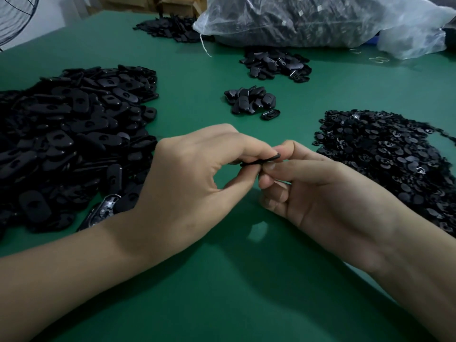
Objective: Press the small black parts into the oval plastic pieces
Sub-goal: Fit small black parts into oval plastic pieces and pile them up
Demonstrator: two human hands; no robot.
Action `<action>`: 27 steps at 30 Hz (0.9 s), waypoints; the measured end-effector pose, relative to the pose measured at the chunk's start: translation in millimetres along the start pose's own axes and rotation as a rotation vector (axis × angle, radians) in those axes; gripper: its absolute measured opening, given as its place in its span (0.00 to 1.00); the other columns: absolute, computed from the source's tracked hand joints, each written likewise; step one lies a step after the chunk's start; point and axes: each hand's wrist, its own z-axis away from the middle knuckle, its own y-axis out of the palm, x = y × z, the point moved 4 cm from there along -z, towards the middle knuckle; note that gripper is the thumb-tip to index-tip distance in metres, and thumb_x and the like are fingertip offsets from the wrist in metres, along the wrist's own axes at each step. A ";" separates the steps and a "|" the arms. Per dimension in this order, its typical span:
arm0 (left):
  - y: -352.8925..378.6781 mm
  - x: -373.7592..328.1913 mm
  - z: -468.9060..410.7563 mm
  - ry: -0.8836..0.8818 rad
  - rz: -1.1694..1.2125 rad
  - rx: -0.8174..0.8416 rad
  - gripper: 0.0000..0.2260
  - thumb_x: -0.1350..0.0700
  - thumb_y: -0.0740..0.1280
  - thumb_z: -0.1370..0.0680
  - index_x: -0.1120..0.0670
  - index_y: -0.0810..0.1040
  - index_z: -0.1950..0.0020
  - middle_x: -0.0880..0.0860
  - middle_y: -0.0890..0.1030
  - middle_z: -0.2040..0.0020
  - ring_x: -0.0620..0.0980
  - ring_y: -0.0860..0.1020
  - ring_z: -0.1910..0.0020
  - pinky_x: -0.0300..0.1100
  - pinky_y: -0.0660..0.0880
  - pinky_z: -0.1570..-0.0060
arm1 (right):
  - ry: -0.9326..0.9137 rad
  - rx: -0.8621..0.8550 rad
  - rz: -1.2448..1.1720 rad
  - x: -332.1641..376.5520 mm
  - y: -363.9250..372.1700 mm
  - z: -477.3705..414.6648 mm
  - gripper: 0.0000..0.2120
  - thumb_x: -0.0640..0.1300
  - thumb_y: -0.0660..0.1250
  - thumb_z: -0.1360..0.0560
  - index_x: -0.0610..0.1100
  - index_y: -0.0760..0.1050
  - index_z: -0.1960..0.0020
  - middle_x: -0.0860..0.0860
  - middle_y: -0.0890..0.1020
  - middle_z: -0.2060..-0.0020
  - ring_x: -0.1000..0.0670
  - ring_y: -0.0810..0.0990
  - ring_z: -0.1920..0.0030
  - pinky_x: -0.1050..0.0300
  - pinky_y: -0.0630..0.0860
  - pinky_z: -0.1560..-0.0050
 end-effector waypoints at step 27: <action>18.7 38.8 -15.5 -0.406 0.402 0.371 0.23 0.53 0.81 0.30 0.48 0.83 0.36 0.48 0.86 0.56 0.45 0.85 0.57 0.45 0.83 0.50 | -0.241 -0.287 0.448 15.9 -12.8 4.3 0.09 0.43 0.67 0.19 0.38 0.80 0.53 0.45 0.81 0.66 0.50 0.72 0.71 0.63 0.72 0.68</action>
